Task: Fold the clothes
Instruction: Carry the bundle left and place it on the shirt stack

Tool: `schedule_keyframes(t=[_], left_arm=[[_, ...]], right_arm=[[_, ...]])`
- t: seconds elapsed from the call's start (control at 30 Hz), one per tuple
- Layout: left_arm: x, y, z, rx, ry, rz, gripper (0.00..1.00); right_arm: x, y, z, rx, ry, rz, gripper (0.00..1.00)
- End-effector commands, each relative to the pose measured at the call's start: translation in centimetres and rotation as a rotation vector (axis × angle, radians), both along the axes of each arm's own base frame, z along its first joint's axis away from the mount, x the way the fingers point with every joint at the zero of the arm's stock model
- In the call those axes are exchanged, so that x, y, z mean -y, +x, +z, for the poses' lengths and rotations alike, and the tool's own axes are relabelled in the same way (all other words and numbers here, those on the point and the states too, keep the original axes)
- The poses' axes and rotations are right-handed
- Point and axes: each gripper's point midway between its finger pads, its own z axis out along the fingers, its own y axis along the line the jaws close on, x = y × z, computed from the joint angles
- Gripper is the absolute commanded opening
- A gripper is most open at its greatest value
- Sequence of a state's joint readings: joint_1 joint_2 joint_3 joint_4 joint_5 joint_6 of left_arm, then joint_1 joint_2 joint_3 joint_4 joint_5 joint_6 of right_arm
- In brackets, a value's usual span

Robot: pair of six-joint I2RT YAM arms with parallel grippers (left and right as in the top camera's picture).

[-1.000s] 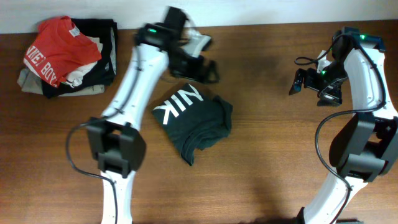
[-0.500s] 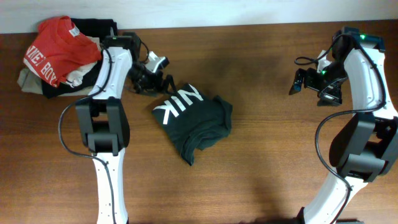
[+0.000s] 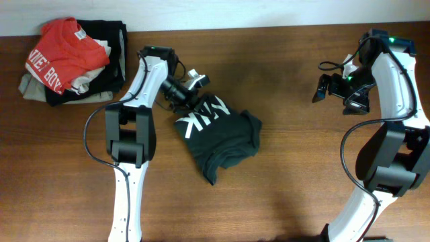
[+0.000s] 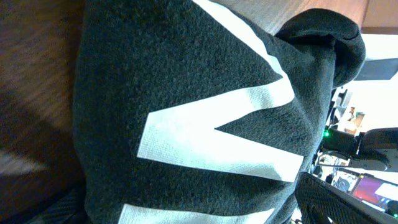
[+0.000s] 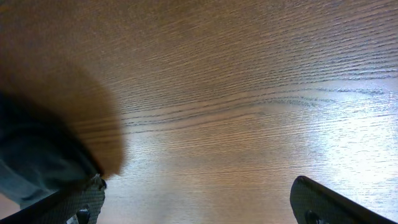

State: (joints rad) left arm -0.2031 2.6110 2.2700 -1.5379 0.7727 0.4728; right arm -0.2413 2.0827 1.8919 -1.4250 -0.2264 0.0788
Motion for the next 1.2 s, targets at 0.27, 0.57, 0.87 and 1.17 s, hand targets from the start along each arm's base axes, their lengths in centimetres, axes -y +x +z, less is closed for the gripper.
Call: schedule_keyframes(t=[0.27, 0.57, 0.87, 1.17], left_arm=[[1.2, -0.8, -1.9, -0.046, 0.007, -0.019, 0.00], [-8.8, 10.6, 1.8, 0.171, 0.183, 0.395, 0.00], [-16.7, 15.8, 8.6, 0.388, 0.232, 0.621, 0.00], [-24.7, 18.1, 17.6, 0.656, 0.248, 0.822, 0.01]], right_arm=[[-0.4, -0.2, -0.3, -0.015, 0.009, 0.002, 0.99], [-0.6, -0.8, -0.3, -0.042, 0.016, 0.002, 0.99], [-0.7, -1.1, -0.3, -0.052, 0.022, 0.002, 0.99], [-0.7, -1.1, -0.3, -0.055, 0.022, 0.002, 0.99]])
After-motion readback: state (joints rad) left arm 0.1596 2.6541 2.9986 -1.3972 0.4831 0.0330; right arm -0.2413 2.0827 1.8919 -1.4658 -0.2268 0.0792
